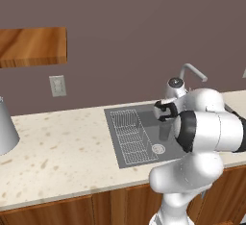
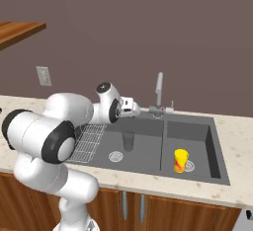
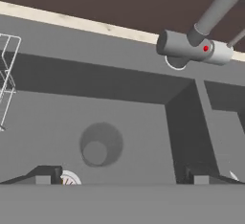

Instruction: Move any existing items from the left basin to the right basin for drying. Then move the glass cup from the counter to the left basin of the sink for washing.

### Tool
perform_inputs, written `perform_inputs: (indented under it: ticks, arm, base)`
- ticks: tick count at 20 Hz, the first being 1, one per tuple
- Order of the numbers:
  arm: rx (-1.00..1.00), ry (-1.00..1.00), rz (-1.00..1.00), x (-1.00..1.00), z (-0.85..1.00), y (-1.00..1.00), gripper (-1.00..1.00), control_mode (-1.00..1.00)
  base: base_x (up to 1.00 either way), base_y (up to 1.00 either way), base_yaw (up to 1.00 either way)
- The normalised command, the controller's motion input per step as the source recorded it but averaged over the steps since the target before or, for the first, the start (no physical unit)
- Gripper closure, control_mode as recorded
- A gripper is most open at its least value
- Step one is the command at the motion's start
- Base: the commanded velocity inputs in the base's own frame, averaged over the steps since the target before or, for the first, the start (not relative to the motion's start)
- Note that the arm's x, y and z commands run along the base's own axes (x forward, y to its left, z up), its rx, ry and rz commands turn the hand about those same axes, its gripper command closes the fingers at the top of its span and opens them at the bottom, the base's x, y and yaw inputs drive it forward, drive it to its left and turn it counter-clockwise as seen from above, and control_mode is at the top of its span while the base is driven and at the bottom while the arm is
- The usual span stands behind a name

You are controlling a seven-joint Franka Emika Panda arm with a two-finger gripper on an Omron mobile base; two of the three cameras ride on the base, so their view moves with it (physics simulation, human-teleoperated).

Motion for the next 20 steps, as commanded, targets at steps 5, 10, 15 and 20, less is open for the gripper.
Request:
perform_inputs:
  ticks: [5, 10, 15, 20]
  arm:
    - [-0.09, -0.05, 0.0, -0.23, 0.37, 0.14, -1.0, -1.0]
    - [-0.09, -0.06, 0.0, -0.28, 0.33, 0.19, -1.0, -1.0]
    - [-0.09, -0.06, 0.0, -0.31, 0.36, 0.2, -1.0, -1.0]
    - [-0.09, -0.04, 0.0, -0.27, 0.32, 0.2, -1.0, -1.0]
  base:
    - [0.0, 0.0, 0.0]
    - [0.0, 0.0, 0.0]
    - [0.0, 0.0, 0.0]
    - [0.0, 0.0, 0.0]
